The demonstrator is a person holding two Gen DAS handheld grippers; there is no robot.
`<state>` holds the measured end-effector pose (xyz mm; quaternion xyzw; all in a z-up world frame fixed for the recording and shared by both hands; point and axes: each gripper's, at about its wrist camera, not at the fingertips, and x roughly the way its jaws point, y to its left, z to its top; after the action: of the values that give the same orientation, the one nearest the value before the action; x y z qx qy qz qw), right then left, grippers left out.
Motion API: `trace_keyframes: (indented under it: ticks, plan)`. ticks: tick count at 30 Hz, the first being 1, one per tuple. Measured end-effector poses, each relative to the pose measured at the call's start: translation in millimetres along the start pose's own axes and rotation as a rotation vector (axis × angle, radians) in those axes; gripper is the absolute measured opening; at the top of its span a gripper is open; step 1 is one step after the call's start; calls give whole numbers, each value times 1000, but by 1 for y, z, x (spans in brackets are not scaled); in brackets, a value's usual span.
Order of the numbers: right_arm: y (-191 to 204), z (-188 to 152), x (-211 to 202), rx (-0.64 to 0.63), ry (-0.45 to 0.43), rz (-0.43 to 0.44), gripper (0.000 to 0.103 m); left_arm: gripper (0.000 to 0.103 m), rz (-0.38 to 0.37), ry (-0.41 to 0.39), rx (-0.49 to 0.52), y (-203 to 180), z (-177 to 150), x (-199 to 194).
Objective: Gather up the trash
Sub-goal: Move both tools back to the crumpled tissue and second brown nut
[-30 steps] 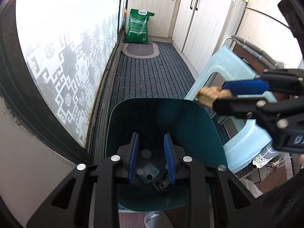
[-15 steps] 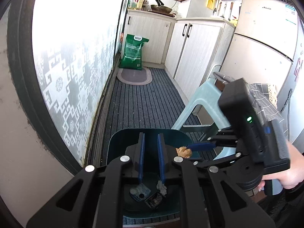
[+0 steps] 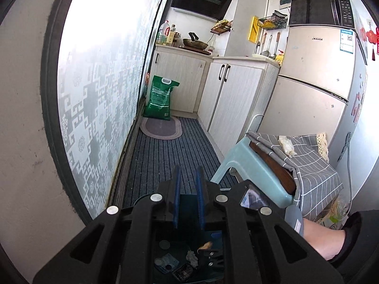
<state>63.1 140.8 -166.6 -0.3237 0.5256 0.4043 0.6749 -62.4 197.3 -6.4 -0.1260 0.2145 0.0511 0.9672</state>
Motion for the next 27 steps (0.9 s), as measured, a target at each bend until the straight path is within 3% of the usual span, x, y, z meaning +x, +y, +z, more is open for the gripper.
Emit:
trace_keyframes:
  ticks: [4,8,13,15,19,23,27]
  plan:
    - [7,-1,-8,-26,-25,9,45,14,-6,-14,-6,0,3,-3]
    - [15,-3,-32,-56,-101,11,34,15,-20,-52,-21,0,11,-12]
    - [15,-2,-79,-62,-242,-15,24,18,-50,-149,-30,-9,19,-28]
    - [11,-4,-101,-54,-304,-32,21,26,-75,-169,-40,-11,22,-31]
    - [-4,-12,-141,-24,-413,-79,20,26,-98,-204,-32,-20,27,-34]
    - [-36,-27,-181,47,-515,-108,20,30,-116,-183,-22,-31,31,-24]
    - [-72,-47,-207,114,-561,-173,20,39,-127,-129,25,-53,31,-6]
